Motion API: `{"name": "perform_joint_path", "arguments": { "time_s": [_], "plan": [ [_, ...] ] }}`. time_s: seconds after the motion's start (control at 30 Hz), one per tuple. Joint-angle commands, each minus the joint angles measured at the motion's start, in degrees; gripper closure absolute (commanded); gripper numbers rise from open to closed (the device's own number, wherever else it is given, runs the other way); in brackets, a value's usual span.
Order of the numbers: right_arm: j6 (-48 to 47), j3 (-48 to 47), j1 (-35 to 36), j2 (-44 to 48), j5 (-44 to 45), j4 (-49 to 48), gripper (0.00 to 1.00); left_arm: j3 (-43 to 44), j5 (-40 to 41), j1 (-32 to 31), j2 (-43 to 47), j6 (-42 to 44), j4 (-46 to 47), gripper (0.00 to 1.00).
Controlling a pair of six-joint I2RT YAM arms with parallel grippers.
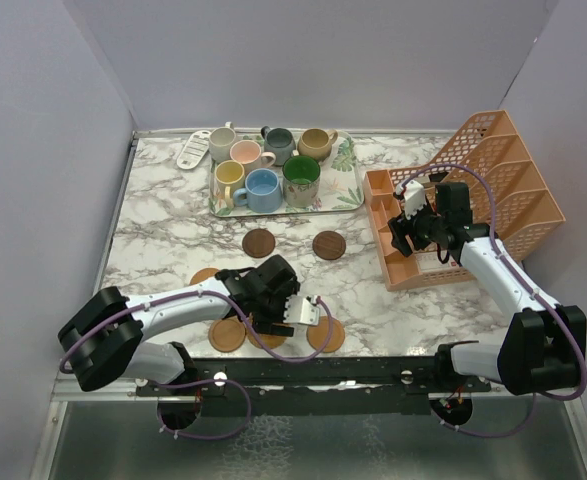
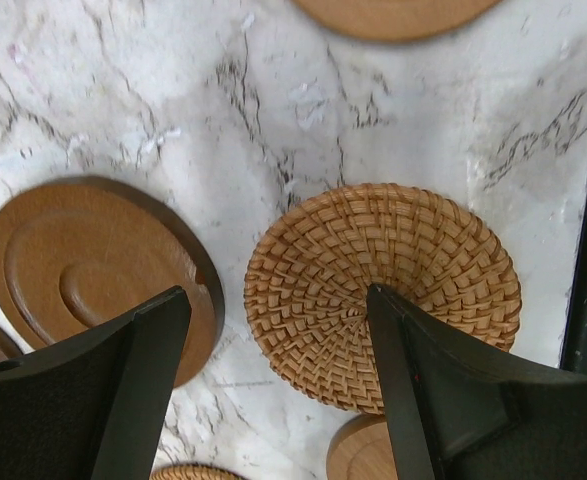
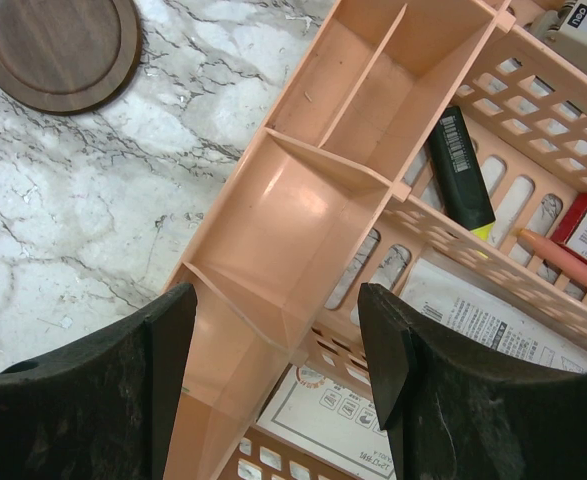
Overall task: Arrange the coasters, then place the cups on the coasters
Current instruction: Move the coaster to the center of the board.
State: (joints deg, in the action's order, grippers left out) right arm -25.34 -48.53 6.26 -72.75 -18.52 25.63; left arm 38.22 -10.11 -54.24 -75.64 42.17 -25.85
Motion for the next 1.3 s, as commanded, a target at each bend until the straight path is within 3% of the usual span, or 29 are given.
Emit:
{"name": "perform_joint_path", "arguments": {
  "time_s": [0.0, 0.27, 0.63, 0.93, 1.27],
  "plan": [
    [-0.6, 0.5, -0.3, -1.0, 1.3, -1.4, 0.34, -3.4, 4.4, 3.1, 2.1, 1.6, -7.6, 0.25],
    [-0.6, 0.3, -0.3, -1.3, 1.2, -1.5, 0.34, -7.2, 9.1, 8.5, 6.1, 3.5, -9.8, 0.25],
    [-0.5, 0.3, -0.3, -0.8, 0.4, -1.2, 0.34, -6.1, 11.0, 14.9, 7.6, 8.2, -11.6, 0.25],
    [-0.6, 0.2, -0.3, -0.3, 0.3, -1.1, 0.34, 2.3, 4.0, 17.9, 8.9, 2.1, -13.4, 0.25],
    [-0.7, 0.2, -0.3, 0.2, -0.1, -1.2, 0.34, 2.4, 4.5, 32.9, 6.6, 2.3, -4.5, 0.25]
  ]
}}
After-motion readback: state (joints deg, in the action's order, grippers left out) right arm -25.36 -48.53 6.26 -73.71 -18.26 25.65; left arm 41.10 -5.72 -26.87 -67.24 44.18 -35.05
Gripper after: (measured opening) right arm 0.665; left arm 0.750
